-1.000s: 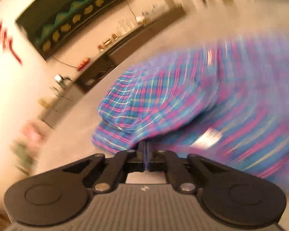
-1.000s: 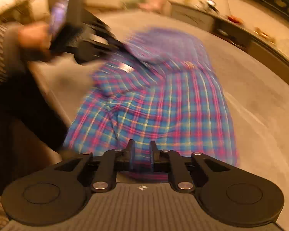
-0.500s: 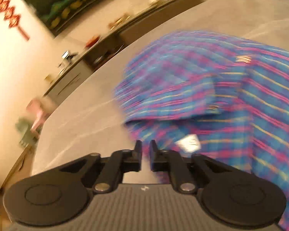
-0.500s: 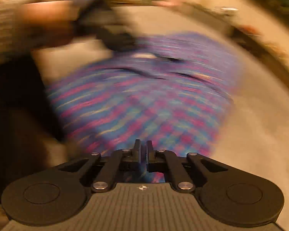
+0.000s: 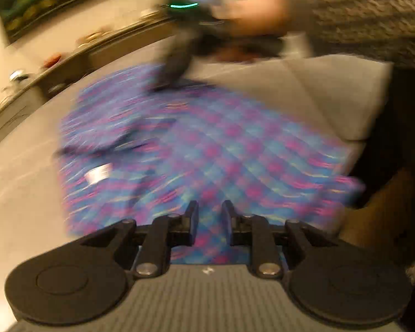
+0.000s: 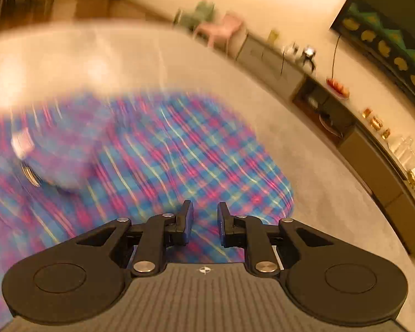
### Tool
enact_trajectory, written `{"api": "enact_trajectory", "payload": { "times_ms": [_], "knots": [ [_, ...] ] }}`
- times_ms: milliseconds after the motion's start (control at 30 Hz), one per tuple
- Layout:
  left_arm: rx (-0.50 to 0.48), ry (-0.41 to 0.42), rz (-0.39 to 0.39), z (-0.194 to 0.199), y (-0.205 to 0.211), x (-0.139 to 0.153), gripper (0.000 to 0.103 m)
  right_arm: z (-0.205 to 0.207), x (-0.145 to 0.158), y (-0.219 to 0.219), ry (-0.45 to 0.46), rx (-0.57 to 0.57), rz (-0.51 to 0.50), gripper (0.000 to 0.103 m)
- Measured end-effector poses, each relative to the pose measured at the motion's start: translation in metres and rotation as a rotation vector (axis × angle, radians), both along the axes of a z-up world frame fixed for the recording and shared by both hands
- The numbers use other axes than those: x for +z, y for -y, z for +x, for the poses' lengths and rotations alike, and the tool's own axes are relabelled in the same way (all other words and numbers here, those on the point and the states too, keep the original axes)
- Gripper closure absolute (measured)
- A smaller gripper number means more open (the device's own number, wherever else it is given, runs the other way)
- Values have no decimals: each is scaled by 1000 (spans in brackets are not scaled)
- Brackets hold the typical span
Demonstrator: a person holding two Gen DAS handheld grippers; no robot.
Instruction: Fold clothes
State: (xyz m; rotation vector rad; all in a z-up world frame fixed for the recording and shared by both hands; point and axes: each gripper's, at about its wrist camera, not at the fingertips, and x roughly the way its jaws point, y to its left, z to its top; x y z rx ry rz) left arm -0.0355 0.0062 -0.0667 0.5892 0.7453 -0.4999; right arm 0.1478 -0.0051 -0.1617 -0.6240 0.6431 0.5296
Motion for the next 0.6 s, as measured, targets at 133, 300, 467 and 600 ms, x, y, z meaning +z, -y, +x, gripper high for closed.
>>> {"api": "enact_trajectory", "payload": {
  "times_ms": [133, 300, 467, 600],
  "knots": [
    [198, 87, 144, 61, -37, -3, 94, -27, 6, 28, -102, -105, -28, 85],
    [378, 97, -70, 83, -87, 42, 86, -105, 26, 57, -213, -58, 129, 54],
    [361, 56, -41, 78, -85, 22, 83, -104, 23, 84, -92, -134, 232, 43],
    [451, 99, 54, 108, -86, -12, 81, -84, -1, 113, -198, -257, 230, 44]
  ]
}}
